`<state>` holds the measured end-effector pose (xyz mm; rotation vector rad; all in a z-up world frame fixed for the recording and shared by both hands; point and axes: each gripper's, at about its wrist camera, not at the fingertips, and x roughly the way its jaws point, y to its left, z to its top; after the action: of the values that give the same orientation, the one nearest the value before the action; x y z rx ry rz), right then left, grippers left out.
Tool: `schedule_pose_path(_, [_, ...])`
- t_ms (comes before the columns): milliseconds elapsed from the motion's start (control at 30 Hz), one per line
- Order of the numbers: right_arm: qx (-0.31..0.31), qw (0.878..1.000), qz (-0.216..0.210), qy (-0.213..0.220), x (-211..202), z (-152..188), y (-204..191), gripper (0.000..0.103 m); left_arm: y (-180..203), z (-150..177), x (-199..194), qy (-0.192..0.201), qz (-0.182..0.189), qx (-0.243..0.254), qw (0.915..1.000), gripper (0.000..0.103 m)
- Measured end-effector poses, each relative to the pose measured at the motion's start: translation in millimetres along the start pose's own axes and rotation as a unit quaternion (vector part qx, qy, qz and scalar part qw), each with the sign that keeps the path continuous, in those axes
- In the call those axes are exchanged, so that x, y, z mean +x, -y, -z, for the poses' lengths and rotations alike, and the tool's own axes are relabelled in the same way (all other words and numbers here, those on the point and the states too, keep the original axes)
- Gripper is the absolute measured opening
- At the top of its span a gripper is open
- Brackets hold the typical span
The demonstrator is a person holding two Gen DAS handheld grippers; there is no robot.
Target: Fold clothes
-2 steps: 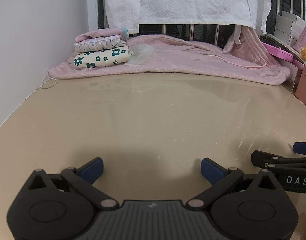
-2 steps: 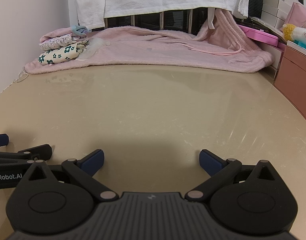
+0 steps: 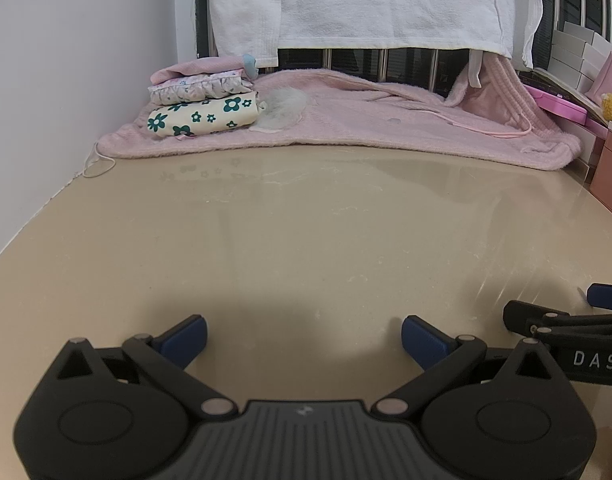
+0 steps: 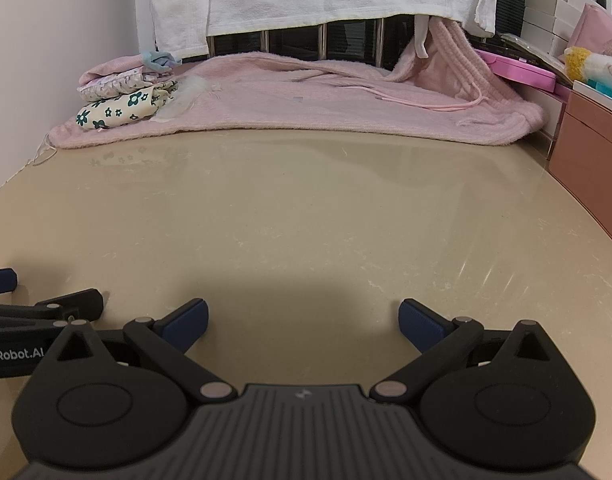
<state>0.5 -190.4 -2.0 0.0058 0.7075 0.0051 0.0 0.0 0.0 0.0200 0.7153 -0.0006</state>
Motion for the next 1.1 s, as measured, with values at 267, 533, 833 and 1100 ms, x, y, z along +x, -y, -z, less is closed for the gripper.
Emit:
schedule_pose_path(267, [0.001, 1.0, 0.001, -0.001, -2.0, 0.3, 0.1, 0.103, 0.0, 0.0, 0.0, 0.0, 0.0, 0.0, 1.0, 0.103])
schedule_pose_path(533, [0.003, 1.0, 0.001, -0.001, -4.0, 0.6, 0.1, 0.102, 0.0, 0.0, 0.0, 0.0, 0.001, 0.0, 1.0, 0.103])
schedule_pose_path(833, [0.003, 1.0, 0.003, -0.001, -3.3, 0.1, 1.1, 0.103, 0.1, -0.6, -0.1, 0.0, 0.003, 0.0, 1.0, 0.103])
schedule_pose_path(1100, [0.007, 1.0, 0.009, -0.001, -1.7, -0.1, 0.1, 0.103, -2.6, -4.4, 0.6, 0.0, 0.003, 0.0, 1.0, 0.103])
